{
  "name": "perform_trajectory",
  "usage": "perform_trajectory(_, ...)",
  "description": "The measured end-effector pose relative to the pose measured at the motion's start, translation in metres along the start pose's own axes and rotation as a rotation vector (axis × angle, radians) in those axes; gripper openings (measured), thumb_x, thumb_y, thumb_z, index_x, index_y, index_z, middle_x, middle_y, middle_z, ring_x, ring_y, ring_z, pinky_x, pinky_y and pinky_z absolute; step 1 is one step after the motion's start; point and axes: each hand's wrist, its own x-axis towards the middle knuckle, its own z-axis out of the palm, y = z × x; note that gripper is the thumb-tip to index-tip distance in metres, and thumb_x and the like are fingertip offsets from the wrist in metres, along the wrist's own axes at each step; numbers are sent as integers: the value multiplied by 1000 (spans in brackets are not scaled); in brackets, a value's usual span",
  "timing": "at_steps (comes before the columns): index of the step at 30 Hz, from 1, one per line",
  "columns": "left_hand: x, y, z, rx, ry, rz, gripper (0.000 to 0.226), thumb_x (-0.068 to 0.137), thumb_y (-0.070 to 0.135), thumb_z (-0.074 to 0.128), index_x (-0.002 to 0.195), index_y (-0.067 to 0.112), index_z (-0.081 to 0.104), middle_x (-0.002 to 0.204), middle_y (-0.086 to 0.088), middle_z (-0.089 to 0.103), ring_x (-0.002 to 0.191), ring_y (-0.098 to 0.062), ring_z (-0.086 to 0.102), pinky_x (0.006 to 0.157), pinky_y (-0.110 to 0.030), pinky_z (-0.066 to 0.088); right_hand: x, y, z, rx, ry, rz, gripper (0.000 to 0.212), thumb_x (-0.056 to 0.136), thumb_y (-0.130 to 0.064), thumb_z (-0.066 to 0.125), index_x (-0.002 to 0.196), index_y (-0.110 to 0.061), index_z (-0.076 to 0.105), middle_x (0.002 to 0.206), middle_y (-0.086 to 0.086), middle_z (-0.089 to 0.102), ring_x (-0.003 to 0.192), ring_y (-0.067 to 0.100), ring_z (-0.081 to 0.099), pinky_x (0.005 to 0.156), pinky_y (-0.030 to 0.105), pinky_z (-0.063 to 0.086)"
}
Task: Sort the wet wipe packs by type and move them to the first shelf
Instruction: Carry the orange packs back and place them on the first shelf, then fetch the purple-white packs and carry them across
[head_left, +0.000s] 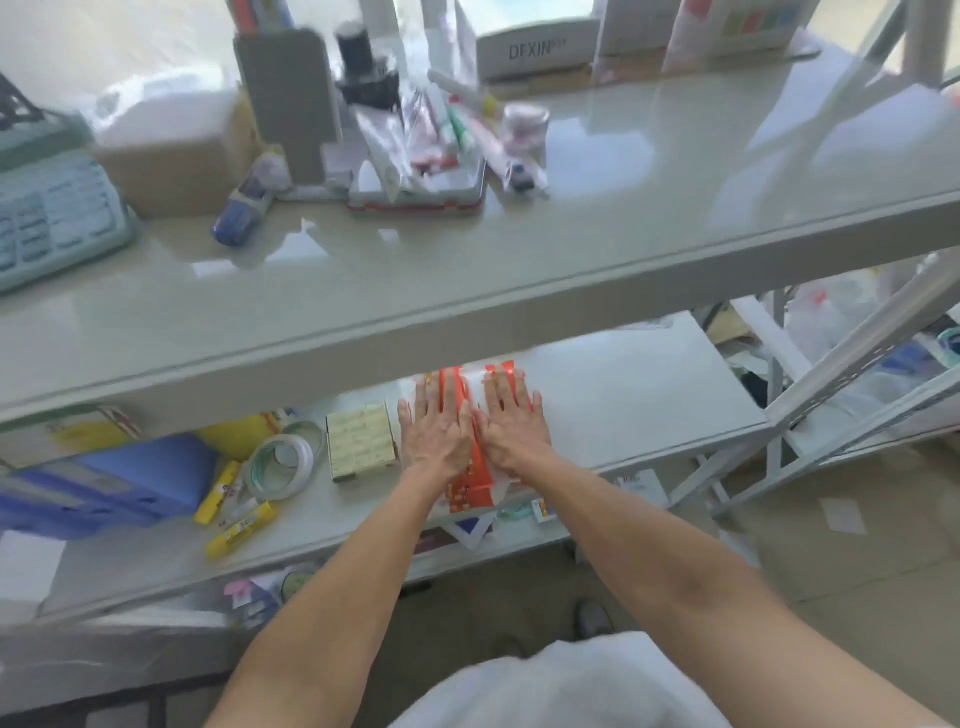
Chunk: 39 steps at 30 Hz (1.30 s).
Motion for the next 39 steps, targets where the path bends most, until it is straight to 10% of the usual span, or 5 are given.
perform_trajectory(6,5,35,-21,62,-103,-80,66,106,39,26,164,9,12,172,-13,10,160,-29,7,127,-52,1,-34,26,-13,217,183,24,57,107,-29,31,162,-12,24,169,10,24,156,29,22,125,50,22)
perform_trajectory(13,-6,207,-1,-203,-342,361,21,91,16,55,102,6,70,101,-23,73,97,-38,69,80,-38,52,-100,159,-35,422,252,431,29,96,-8,44,115,-5,66,121,17,65,116,35,61,90,41,49)
perform_trajectory(18,-29,322,52,-94,-621,643,23,90,8,53,101,3,73,102,-24,75,98,-36,71,83,-37,54,-179,268,-51,491,340,777,25,97,-10,43,91,-8,68,106,22,71,101,37,68,72,36,45)
perform_trajectory(23,-50,416,121,307,-763,858,36,91,7,48,120,3,68,126,-18,69,119,-35,64,98,-38,50,-271,361,-55,578,348,1194,33,96,-16,46,116,-4,70,122,25,69,113,40,68,90,41,55)
perform_trajectory(39,-94,733,210,361,-791,1132,39,96,19,49,131,6,62,133,-20,64,120,-37,62,93,-34,50,-394,597,-105,738,349,1477,38,95,-18,47,122,-1,66,129,25,65,119,40,64,96,39,53)
